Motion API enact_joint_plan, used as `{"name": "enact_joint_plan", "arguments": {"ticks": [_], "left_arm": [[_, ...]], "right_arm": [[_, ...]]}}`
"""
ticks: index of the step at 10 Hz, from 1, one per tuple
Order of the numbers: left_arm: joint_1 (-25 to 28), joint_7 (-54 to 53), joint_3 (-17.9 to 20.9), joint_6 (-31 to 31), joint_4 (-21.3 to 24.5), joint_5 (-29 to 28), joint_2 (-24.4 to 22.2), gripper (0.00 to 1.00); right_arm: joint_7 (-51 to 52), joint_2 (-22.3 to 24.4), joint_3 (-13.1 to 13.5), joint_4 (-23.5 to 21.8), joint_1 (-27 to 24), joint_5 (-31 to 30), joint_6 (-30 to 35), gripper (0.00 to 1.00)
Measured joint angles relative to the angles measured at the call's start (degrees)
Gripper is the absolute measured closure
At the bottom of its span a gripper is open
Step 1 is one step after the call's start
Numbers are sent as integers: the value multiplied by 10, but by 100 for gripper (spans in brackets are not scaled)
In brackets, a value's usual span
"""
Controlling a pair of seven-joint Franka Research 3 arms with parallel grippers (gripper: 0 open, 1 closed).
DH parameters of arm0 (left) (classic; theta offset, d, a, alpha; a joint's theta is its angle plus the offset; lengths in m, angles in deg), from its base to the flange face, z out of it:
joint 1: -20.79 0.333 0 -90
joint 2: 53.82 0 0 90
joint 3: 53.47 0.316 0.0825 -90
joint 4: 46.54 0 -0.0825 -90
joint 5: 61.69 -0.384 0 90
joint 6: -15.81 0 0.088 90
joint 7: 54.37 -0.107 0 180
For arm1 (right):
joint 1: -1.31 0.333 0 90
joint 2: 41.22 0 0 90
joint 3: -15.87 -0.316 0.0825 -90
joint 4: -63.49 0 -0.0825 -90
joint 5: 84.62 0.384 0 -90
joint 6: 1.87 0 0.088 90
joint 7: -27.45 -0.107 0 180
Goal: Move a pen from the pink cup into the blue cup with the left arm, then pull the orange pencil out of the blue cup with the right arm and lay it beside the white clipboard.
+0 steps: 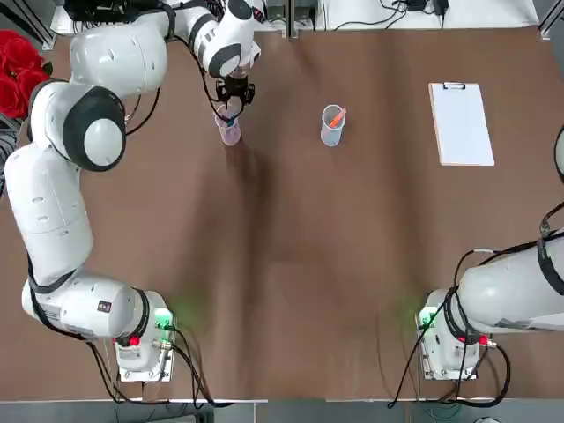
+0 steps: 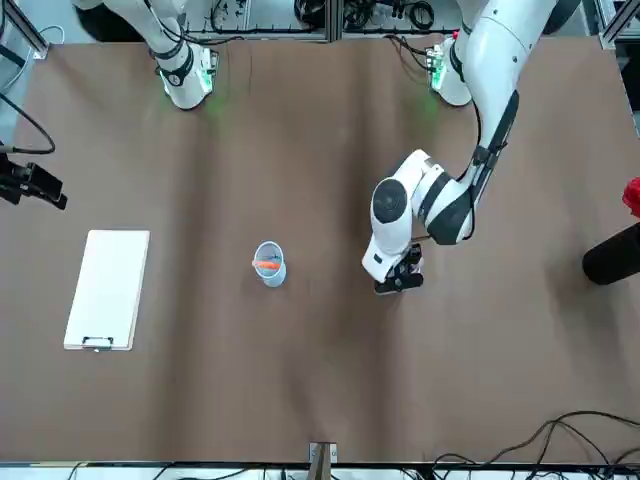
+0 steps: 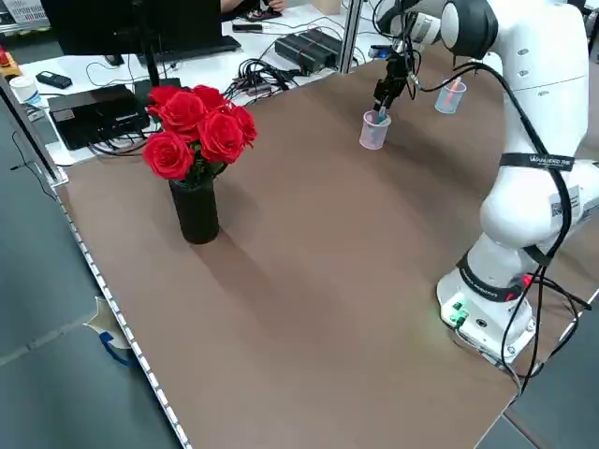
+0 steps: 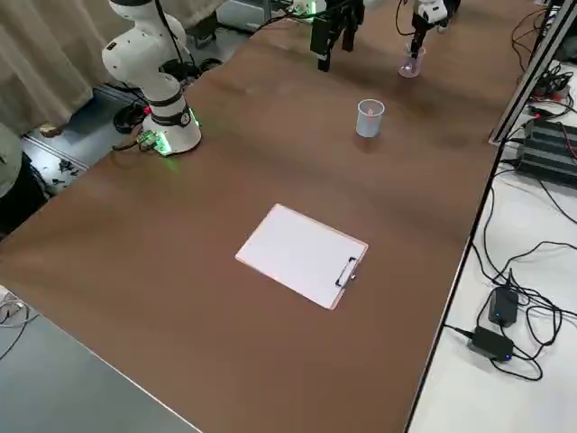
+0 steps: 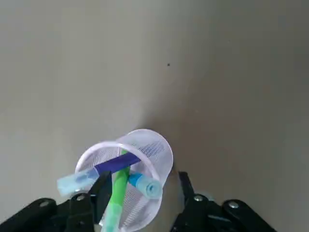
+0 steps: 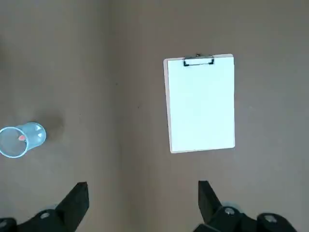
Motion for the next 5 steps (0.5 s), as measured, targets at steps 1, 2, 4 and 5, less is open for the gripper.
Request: {"name": "enact_joint_plan", "arguments": {"ticks": [1, 2, 4, 5], "left_arm": [[0, 0, 0, 0, -1, 0, 0, 42], [0, 0, 0, 0, -1, 0, 0, 44], [-1, 0, -1, 3, 2, 0, 0, 46], [-2, 0, -1, 4, 4, 0, 0, 46]], "right_arm": [[3, 0, 1, 0, -1, 0, 0, 0], [7, 0, 2, 0, -2, 0, 0, 0], [11, 0, 3, 0, -2, 0, 0, 0], [11, 0, 3, 0, -2, 0, 0, 0]]}}
